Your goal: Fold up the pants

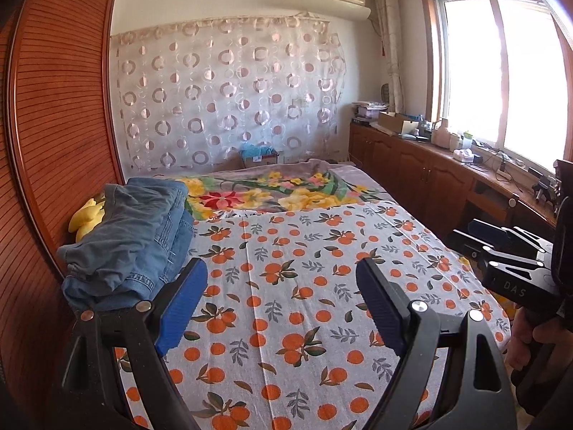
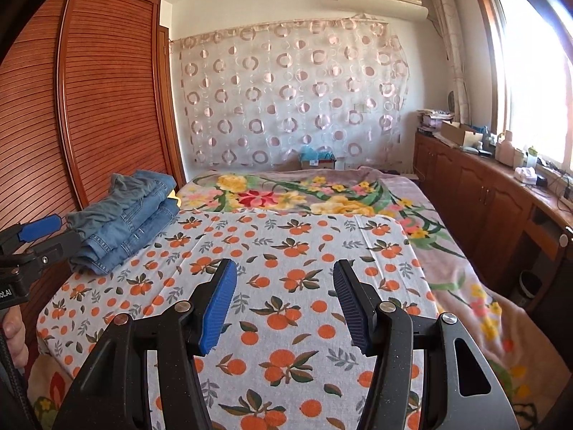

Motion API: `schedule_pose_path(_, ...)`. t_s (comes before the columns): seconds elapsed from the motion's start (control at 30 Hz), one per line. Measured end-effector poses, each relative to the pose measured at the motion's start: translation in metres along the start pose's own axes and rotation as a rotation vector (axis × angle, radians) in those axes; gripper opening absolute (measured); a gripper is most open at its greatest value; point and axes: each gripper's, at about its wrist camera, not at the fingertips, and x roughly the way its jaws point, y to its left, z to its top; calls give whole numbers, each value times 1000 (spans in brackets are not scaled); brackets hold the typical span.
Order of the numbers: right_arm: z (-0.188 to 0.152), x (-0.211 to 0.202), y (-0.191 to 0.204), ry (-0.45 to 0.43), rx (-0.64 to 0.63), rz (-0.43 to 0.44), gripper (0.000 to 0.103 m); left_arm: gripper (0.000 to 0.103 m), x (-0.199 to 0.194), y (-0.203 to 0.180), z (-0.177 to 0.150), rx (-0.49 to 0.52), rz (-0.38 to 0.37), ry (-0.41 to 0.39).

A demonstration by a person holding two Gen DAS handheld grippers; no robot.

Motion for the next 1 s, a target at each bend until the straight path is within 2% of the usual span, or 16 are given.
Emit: schedule_pose_path(1.0, -3, 13, -8, -7, -18, 3, 58, 86, 1, 6, -7, -11, 13, 17)
